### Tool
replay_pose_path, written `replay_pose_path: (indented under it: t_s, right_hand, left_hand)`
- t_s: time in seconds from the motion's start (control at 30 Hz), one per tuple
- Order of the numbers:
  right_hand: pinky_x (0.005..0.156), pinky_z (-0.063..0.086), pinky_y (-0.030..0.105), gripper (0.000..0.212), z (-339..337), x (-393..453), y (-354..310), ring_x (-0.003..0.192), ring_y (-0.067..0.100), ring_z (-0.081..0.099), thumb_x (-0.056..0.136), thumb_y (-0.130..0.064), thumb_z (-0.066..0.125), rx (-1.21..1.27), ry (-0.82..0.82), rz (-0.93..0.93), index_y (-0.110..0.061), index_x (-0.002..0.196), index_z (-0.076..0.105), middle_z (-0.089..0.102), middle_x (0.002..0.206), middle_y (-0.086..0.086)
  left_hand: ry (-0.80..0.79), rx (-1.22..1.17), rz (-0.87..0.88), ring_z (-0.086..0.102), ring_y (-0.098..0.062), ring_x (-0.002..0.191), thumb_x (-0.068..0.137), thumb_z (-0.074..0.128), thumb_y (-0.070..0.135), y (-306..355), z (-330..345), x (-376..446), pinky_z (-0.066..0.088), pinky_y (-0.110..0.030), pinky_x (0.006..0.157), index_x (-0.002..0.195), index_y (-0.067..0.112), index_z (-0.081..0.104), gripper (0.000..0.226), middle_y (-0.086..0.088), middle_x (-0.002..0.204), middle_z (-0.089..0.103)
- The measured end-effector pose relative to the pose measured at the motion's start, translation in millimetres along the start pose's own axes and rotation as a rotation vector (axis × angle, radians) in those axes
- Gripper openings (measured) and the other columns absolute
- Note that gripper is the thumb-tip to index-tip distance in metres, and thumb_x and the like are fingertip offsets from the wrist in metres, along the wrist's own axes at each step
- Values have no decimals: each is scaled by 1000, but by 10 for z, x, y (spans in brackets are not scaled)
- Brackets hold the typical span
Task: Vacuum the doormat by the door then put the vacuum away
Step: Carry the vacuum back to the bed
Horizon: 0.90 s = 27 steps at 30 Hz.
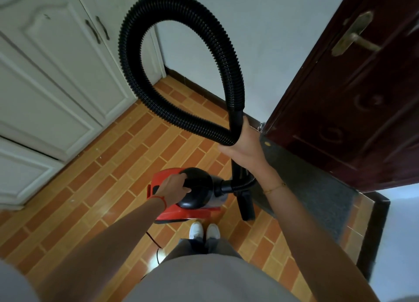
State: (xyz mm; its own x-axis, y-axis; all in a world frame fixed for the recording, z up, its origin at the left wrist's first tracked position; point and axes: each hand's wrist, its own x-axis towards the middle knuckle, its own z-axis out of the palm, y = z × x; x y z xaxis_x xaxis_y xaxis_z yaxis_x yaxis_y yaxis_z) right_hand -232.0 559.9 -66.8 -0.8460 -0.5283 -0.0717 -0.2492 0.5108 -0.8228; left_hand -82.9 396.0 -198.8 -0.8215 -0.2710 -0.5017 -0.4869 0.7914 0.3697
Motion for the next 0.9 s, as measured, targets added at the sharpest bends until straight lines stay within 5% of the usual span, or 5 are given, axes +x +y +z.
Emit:
replay_pose_path:
  t_s: [0.53, 0.7, 0.9]
  right_hand:
    - [61, 54, 28, 52, 187, 191, -343, 78, 9, 61, 69, -25, 77, -7, -156, -156, -16, 109, 46, 58, 91, -1]
    - [55, 44, 16, 49, 373, 285, -575, 74, 1, 58, 72, -24, 76, -22, -232, -231, -18, 109, 45, 56, 88, -7]
    - [61, 56, 28, 67, 795, 322, -950, 76, 7, 62, 72, -26, 77, -30, -360, -352, -21, 128, 40, 59, 92, -6]
  left_hand:
    - [138, -78, -124, 60, -29, 100, 88, 64, 23, -253, -82, -215, 48, -39, 77, 114, 10, 59, 29, -11, 108, 66]
    - [215, -152, -195, 60, -31, 103, 86, 66, 22, -434, -115, -395, 48, -39, 80, 114, 10, 60, 31, -12, 110, 66]
    - [305, -237, -318, 61, -30, 102, 86, 67, 21, -796, -151, -717, 50, -42, 83, 119, 11, 60, 36, -11, 111, 67]
